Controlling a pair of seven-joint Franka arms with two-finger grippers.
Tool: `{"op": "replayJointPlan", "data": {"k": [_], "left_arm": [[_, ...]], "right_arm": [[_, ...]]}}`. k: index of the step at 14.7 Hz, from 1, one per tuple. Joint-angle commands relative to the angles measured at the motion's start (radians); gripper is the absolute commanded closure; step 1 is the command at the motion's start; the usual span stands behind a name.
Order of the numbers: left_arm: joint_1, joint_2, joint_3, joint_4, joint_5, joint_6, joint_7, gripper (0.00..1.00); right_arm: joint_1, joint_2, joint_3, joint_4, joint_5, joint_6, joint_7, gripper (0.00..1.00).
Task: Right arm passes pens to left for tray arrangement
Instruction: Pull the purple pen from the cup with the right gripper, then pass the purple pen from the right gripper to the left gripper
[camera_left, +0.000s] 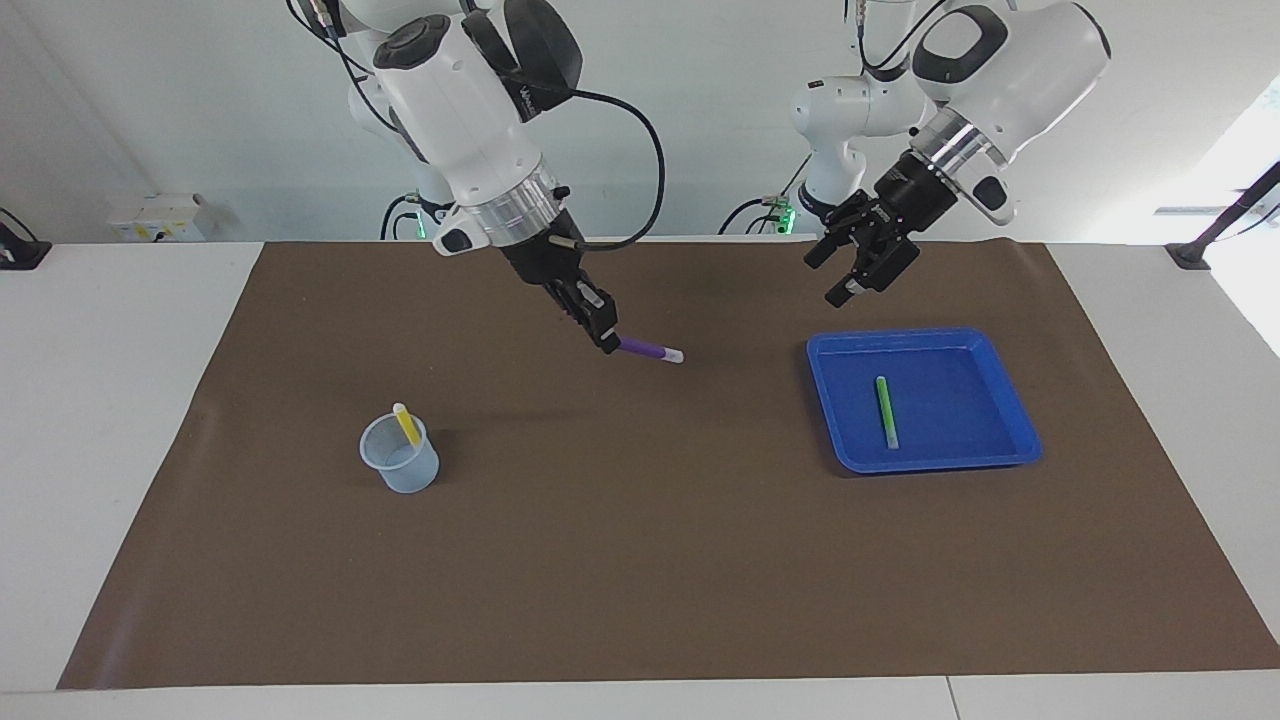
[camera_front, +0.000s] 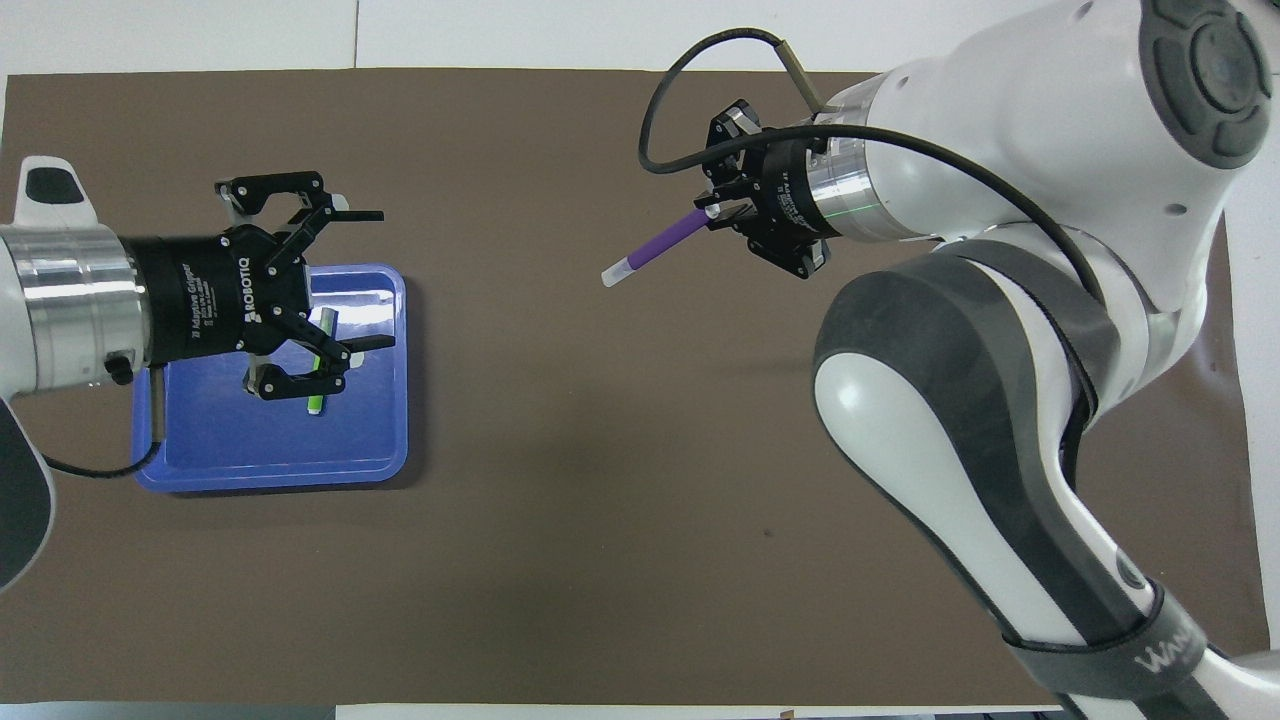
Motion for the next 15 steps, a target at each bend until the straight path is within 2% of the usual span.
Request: {"op": "replayJointPlan", "data": {"k": [1, 3, 6, 11, 15], "left_arm": [[-0.039, -0.032, -0.044, -0.048, -0.002, 0.078, -0.17, 0.0], [-0.016, -0.037, -0.107, -0.052, 0.044, 0.092, -0.226, 0.0], [-0.019, -0.012, -0.125, -0.042, 0.248, 0.094, -0.363, 0.0], [-0.028, 0.107, -0.13, 0.052, 0.449, 0.111, -0.52, 0.0], [-0.03, 0.131, -0.132, 0.087, 0.474, 0.114, -0.517, 0.0]], "right_arm": [[0.0, 0.019, 0.041, 0.026, 0.02, -0.003, 0.072, 1.0], [0.001, 0.016, 0.065, 0.026, 0.016, -0.006, 0.086, 1.0], [0.002, 0.007, 0.088, 0.026, 0.014, -0.02, 0.094, 1.0], [0.003, 0.001, 0.091, 0.024, 0.013, -0.02, 0.091, 1.0], [0.003, 0.001, 0.106, 0.023, 0.002, -0.017, 0.089, 1.0]]}}
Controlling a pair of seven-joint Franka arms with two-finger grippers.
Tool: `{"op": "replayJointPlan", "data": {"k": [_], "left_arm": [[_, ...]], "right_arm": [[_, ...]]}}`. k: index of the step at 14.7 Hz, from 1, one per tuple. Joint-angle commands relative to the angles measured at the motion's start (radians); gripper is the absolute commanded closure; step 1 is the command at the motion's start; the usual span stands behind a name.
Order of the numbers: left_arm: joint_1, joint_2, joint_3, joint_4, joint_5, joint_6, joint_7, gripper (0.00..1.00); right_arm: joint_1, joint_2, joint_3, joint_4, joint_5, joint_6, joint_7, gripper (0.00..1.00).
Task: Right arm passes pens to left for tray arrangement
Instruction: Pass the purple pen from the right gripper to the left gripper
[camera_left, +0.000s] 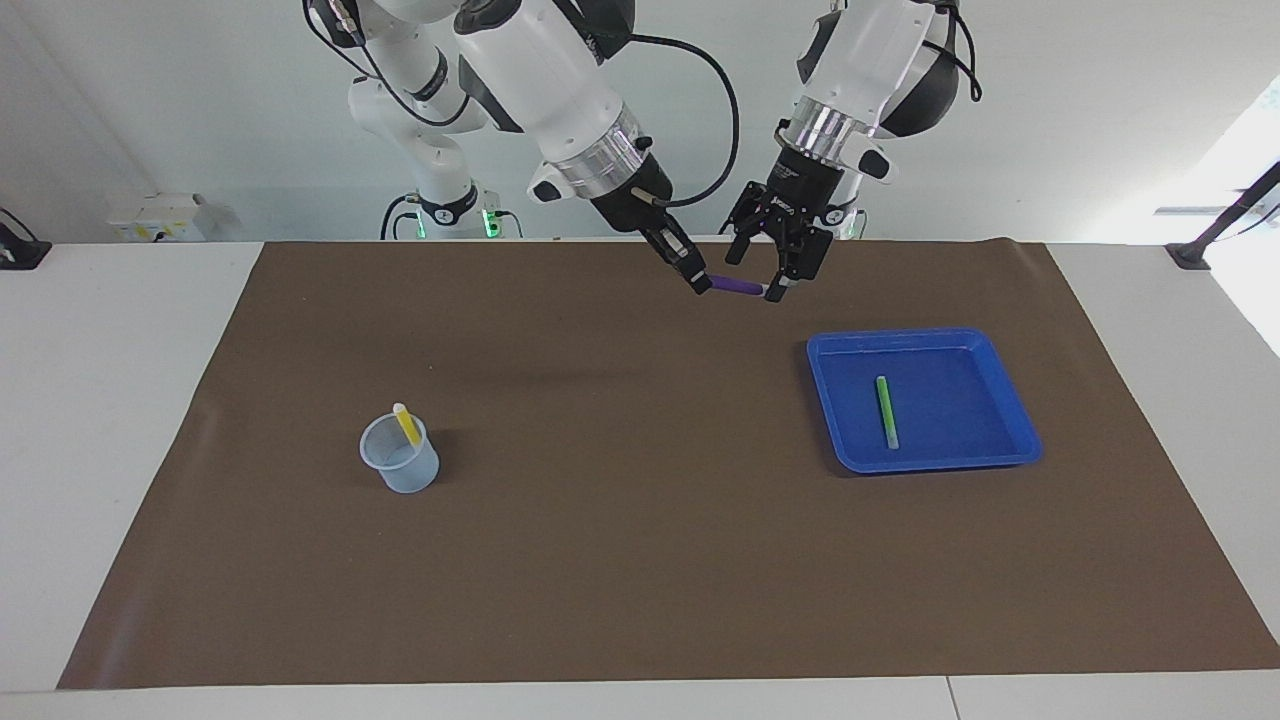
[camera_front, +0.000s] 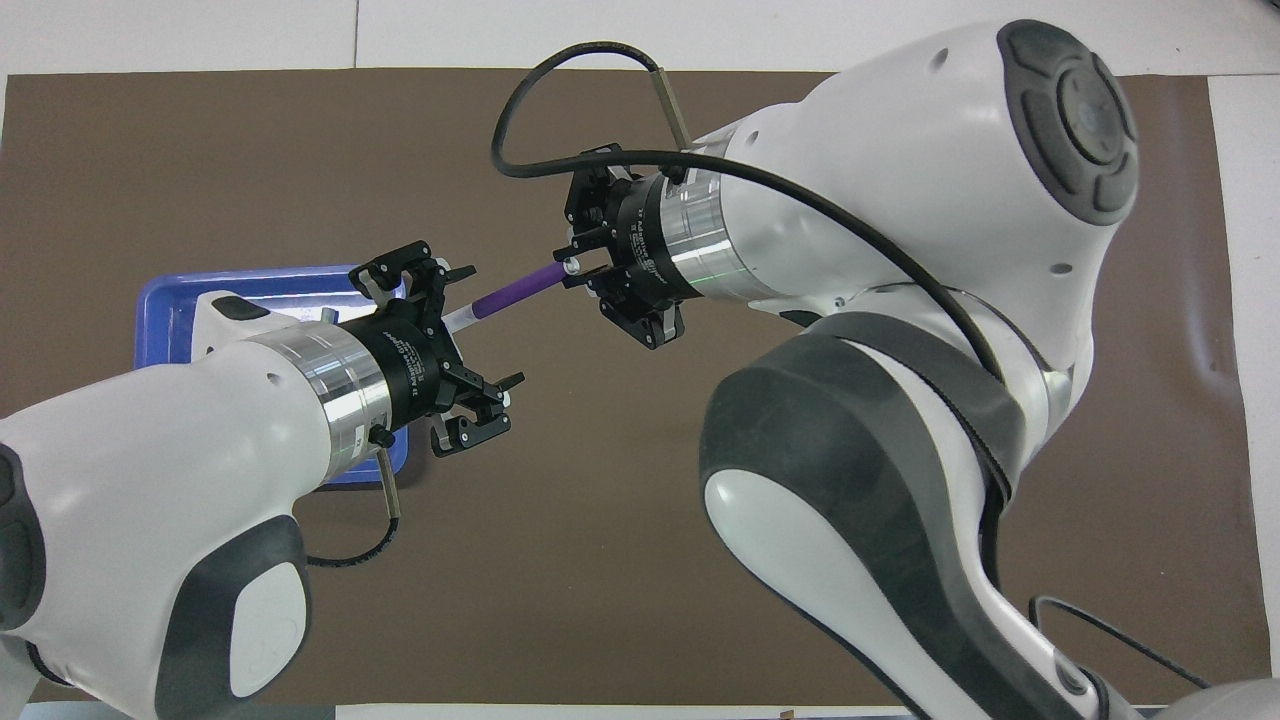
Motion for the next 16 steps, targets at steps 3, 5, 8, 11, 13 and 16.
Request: {"op": "replayJointPlan", "data": {"k": [3, 5, 8, 11, 13, 16], "left_arm": [[-0.027, 0.033, -0.001, 0.052, 0.044, -0.001, -0.019, 0.01], [-0.029, 0.033, -0.001, 0.052, 0.052, -0.011, -0.018, 0.06], [-0.029, 0.02, 0.001, 0.054, 0.078, -0.047, -0.019, 0.19], [-0.028, 0.018, 0.001, 0.057, 0.08, -0.056, -0.019, 0.27], [-0.028, 0.017, 0.001, 0.058, 0.08, -0.06, -0.019, 0.31], [-0.02, 0.009, 0.001, 0.07, 0.08, -0.083, -0.019, 0.34]], "right_arm": [[-0.008, 0.0, 0.015, 0.005, 0.0, -0.013, 0.009, 1.0], [-0.008, 0.0, 0.016, 0.003, -0.005, -0.015, 0.004, 1.0], [-0.009, 0.0, 0.016, 0.003, -0.005, -0.016, 0.003, 1.0], [-0.009, 0.0, 0.015, 0.003, -0.005, -0.016, 0.003, 1.0], [-0.009, 0.0, 0.015, 0.003, -0.005, -0.016, 0.003, 1.0], [-0.009, 0.0, 0.016, 0.003, -0.005, -0.016, 0.0, 1.0]]}}
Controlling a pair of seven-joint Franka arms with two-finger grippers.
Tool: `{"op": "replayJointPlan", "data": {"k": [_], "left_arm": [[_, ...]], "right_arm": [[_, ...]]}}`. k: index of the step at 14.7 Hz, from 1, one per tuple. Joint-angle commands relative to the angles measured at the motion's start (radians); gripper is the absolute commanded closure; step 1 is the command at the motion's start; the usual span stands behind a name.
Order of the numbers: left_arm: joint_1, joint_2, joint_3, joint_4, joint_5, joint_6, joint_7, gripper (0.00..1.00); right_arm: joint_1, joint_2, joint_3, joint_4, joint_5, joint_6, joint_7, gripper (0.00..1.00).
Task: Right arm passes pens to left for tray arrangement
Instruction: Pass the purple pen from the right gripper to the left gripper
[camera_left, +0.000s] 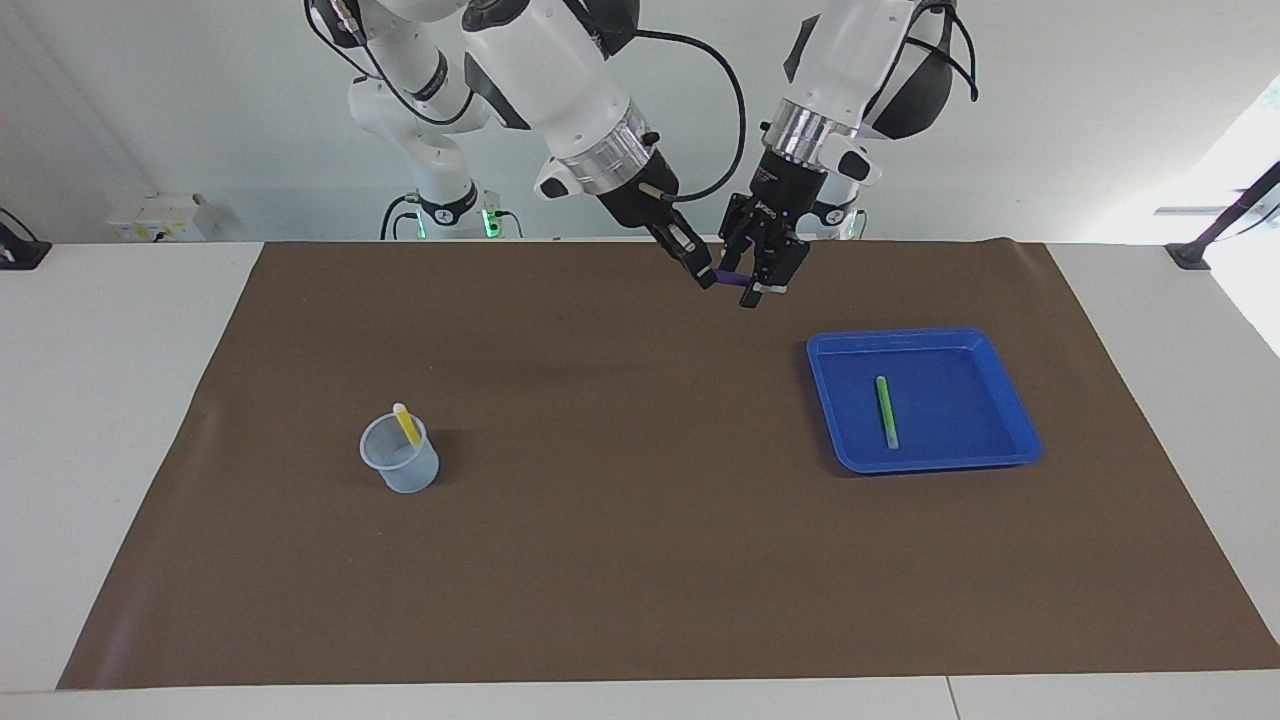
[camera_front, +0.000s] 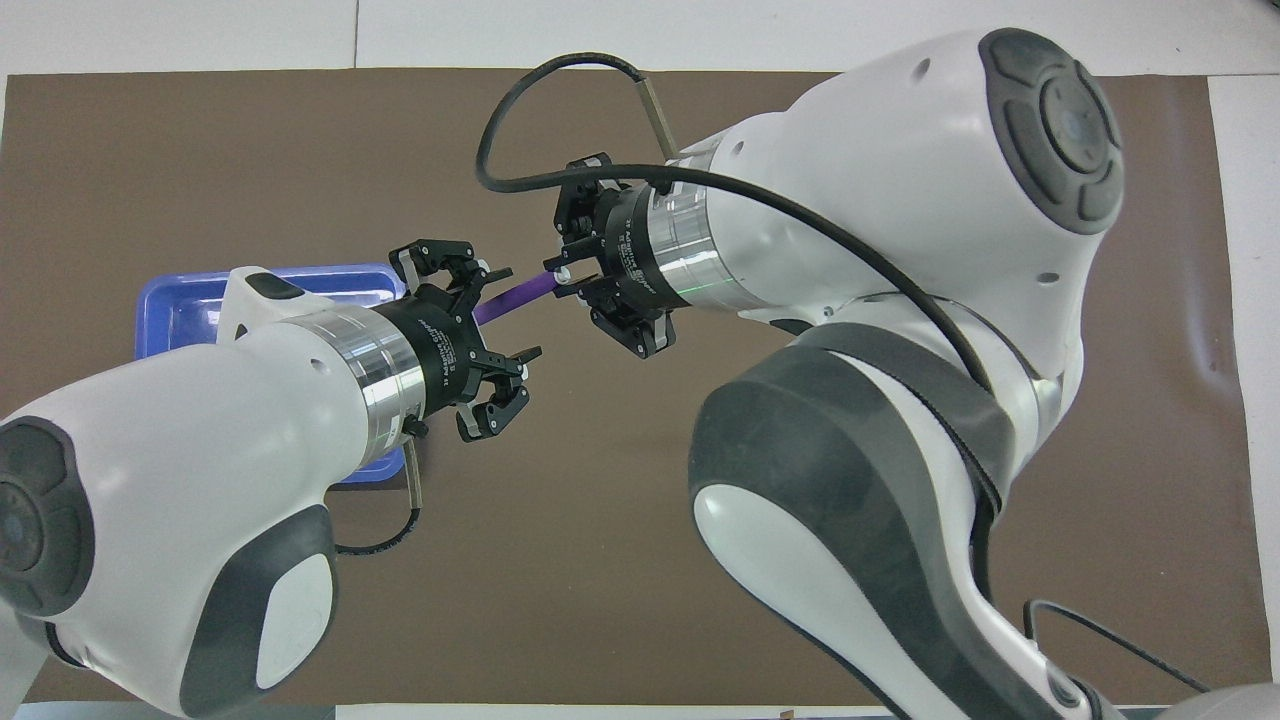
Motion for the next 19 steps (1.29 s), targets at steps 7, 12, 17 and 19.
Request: {"op": "replayJointPlan", "data": {"k": [7, 12, 17, 19], "left_arm": [[0.006, -0.022, 0.007, 0.021, 0.026, -0.053, -0.018, 0.53], [0.006, -0.022, 0.007, 0.021, 0.026, -0.053, -0.016, 1.0], [0.018, -0.02, 0.009, 0.023, 0.04, -0.046, -0.002, 1.0], [0.02, -0.019, 0.01, 0.023, 0.04, -0.045, -0.001, 1.0]], "right_arm": [[-0.009, 0.0, 0.011, 0.002, -0.004, -0.011, -0.012, 1.0], [-0.009, 0.0, 0.011, 0.002, -0.004, -0.013, -0.014, 1.0], [-0.009, 0.0, 0.01, -0.001, -0.006, -0.013, -0.016, 1.0], [-0.011, 0.0, 0.01, -0.001, -0.012, -0.011, -0.02, 0.65]]}}
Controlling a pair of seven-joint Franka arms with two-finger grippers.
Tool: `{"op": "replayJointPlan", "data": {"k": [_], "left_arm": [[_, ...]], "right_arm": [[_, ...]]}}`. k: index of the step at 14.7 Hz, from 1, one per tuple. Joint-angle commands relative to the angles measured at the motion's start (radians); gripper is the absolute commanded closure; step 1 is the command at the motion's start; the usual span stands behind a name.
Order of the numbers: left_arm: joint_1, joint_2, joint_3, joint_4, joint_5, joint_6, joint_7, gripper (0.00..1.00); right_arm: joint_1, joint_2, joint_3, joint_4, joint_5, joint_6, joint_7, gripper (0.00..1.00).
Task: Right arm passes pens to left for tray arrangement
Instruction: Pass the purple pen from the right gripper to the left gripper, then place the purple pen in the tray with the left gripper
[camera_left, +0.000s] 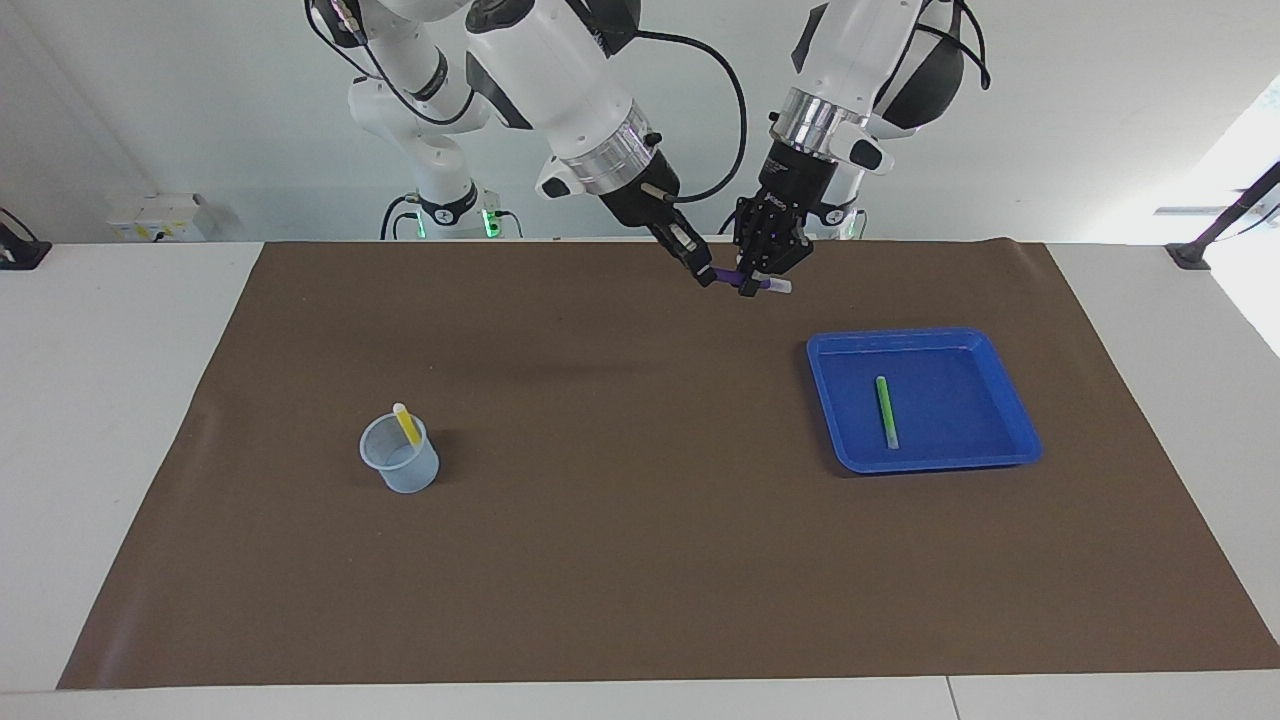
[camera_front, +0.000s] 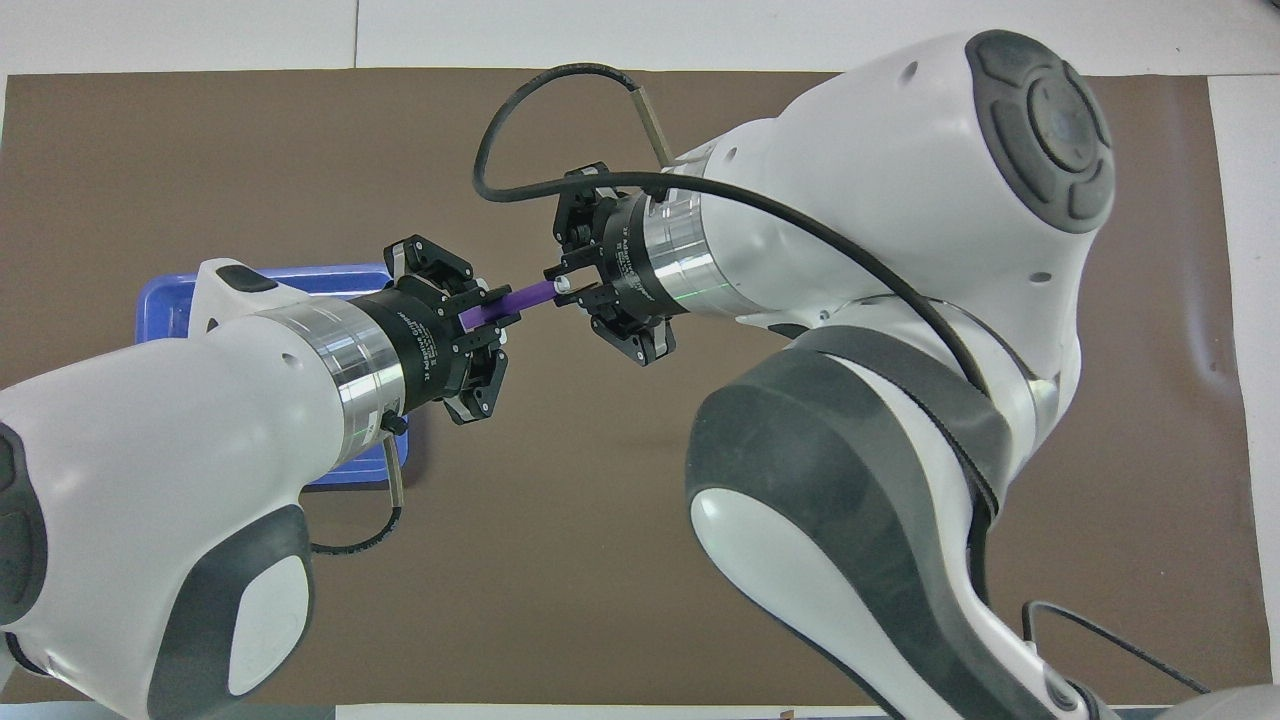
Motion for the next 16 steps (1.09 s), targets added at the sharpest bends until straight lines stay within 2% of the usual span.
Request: {"op": "replayJointPlan", "data": {"k": [1, 2, 5, 8, 13, 16], "left_arm": [[0.019, -0.011, 0.001, 0.005, 0.026, -0.024, 0.004, 1.0], [0.019, -0.011, 0.001, 0.005, 0.026, -0.022, 0.005, 1.0], [0.055, -0.009, 0.003, 0.004, 0.026, -0.022, 0.062, 1.0], [0.155, -0.008, 0.006, -0.015, 0.014, -0.045, 0.314, 1.0], [0.319, 0.005, 0.007, -0.091, -0.038, -0.069, 0.725, 1.0], [0.414, 0.048, 0.007, -0.096, -0.06, -0.097, 0.945, 1.0]], "right_arm": [[-0.012, 0.0, 0.006, 0.002, -0.013, 0.008, -0.02, 0.23], [-0.012, 0.0, 0.006, 0.002, -0.023, 0.008, -0.021, 0.01], [-0.018, 0.0, -0.009, 0.002, -0.043, -0.006, -0.065, 0.0], [-0.026, -0.029, -0.07, -0.031, -0.082, -0.09, -0.255, 0.0], [-0.026, -0.17, -0.254, -0.272, -0.095, -0.141, -0.768, 0.0], [-0.026, -0.205, -0.326, -0.355, -0.172, -0.134, -1.014, 0.0]]}}
